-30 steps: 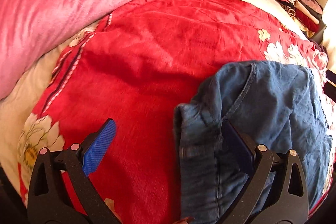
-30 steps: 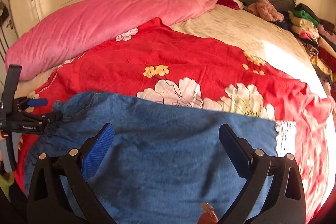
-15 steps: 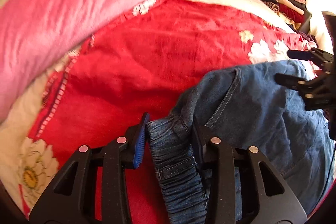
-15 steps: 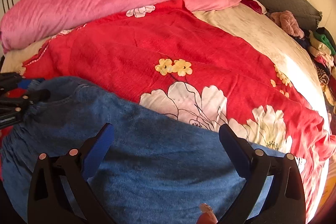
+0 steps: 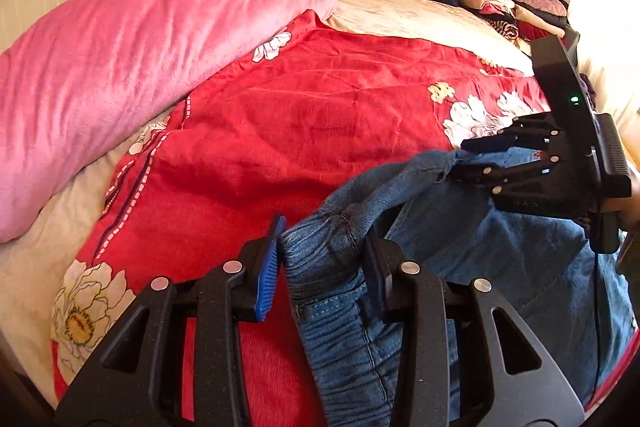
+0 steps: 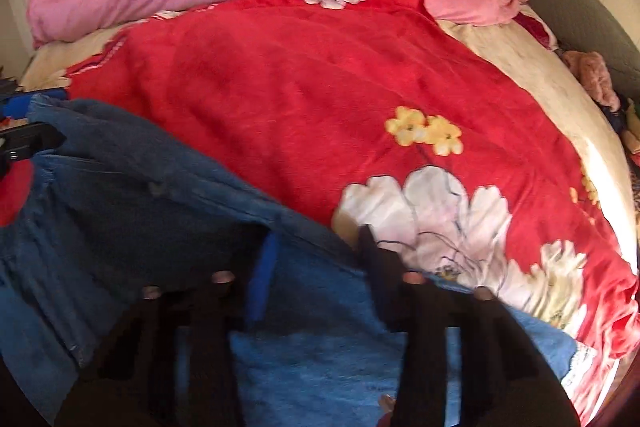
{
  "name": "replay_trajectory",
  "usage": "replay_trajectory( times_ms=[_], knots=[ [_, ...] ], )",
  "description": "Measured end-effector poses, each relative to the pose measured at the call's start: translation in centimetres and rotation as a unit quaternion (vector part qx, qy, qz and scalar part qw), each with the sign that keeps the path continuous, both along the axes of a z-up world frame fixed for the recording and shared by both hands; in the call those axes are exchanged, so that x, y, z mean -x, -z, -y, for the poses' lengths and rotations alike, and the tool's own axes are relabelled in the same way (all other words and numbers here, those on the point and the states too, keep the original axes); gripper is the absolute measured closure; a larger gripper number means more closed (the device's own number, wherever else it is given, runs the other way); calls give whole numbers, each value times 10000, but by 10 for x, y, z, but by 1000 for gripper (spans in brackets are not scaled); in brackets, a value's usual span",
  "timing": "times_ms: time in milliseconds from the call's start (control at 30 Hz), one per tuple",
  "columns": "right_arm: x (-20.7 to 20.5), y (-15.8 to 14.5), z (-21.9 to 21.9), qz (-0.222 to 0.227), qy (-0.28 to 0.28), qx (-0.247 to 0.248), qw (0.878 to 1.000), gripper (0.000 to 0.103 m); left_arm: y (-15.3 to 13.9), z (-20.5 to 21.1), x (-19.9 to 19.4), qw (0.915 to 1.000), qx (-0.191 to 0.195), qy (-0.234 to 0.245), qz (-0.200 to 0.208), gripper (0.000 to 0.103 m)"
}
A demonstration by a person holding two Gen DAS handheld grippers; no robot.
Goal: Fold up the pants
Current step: 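Close the left tool on the elastic cuff and lift it, then carry the cuff over the other leg with the left tool and release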
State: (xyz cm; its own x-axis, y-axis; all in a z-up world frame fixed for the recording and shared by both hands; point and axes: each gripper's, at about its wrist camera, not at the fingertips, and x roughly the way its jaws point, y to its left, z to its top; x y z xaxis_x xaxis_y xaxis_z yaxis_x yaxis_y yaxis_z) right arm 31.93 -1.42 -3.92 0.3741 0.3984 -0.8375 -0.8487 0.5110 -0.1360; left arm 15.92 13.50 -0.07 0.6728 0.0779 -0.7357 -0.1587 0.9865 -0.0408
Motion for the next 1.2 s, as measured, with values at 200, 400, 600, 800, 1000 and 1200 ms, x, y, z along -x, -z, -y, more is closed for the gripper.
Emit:
replay_trajectory(
  times_ms=[200,400,600,800,1000,1200],
  knots=[
    [19,-31,36,-58,329,-728,9968,95,-8,3,9,9999,-39,33,118,75],
    [59,-63,75,-63,451,-1380,9894,95,-19,9,25,9995,-17,114,295,75],
    [103,-80,109,-137,497,-1789,9825,95,-29,18,54,9985,93,293,464,75],
    [164,-84,138,-211,370,-1998,9789,95,-33,26,88,9972,249,461,538,75],
    [219,-80,155,-319,231,-1866,9816,95,-28,38,120,9963,372,616,478,75],
    [256,-63,159,-531,77,-1690,9842,95,-15,45,143,9972,352,640,186,75]
  ],
)
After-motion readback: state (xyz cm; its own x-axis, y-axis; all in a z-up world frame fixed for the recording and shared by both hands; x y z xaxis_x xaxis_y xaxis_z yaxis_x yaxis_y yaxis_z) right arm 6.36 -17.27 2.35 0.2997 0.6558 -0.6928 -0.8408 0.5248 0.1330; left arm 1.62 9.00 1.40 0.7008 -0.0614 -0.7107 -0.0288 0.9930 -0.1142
